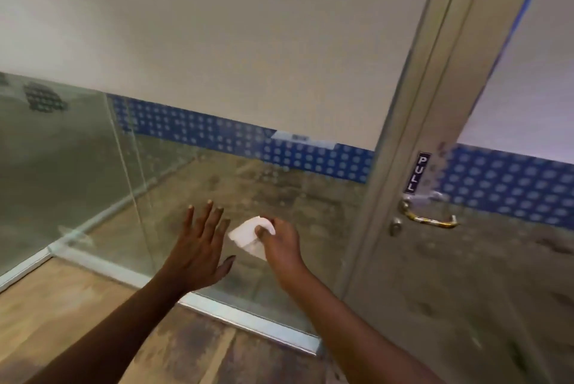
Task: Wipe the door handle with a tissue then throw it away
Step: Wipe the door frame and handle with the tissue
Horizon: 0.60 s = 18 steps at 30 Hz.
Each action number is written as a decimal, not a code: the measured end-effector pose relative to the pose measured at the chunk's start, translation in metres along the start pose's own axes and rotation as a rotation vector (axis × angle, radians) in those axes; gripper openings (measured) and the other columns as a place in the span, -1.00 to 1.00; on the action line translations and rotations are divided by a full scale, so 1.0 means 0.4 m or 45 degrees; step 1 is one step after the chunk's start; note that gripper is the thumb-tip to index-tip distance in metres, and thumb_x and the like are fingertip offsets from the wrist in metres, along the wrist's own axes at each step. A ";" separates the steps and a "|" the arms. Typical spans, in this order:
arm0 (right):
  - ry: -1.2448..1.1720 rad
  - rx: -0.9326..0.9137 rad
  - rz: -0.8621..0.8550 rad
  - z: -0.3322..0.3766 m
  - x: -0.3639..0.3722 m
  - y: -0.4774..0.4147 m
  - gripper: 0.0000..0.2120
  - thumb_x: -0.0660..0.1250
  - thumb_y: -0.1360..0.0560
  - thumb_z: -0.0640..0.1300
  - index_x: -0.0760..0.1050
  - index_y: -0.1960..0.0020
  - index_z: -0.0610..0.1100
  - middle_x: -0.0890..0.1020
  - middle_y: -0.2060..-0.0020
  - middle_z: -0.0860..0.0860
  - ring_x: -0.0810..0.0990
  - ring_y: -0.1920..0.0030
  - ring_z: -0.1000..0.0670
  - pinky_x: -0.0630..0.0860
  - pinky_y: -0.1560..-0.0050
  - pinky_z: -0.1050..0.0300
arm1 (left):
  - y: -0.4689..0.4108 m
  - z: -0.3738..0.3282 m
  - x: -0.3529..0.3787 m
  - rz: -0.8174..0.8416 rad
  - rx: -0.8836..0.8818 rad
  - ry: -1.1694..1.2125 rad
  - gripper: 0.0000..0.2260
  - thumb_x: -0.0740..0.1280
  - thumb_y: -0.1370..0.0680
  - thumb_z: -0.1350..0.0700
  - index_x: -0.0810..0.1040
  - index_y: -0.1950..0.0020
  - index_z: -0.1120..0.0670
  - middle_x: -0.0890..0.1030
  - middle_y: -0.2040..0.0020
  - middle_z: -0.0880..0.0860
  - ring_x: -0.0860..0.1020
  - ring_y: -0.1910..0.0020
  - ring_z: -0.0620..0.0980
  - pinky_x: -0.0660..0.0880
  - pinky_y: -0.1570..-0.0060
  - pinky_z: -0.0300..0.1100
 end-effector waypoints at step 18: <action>-0.180 0.016 -0.917 -0.079 -0.828 -0.190 -0.52 0.21 -0.35 -0.42 0.53 -0.15 -0.01 0.66 0.00 0.04 0.65 0.02 0.07 0.60 0.00 0.13 | -0.672 -0.609 0.176 -0.120 0.389 0.148 -0.26 0.23 -0.41 -0.12 0.26 -0.45 0.31 0.23 -0.50 0.40 0.07 -0.54 0.42 0.03 -0.42 0.49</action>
Point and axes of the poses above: each hand's wrist, its own y-axis away from the middle knuckle, its own x-axis out of the palm, z = x × y, the point moved 4 cm from there along -y, towards the middle knuckle
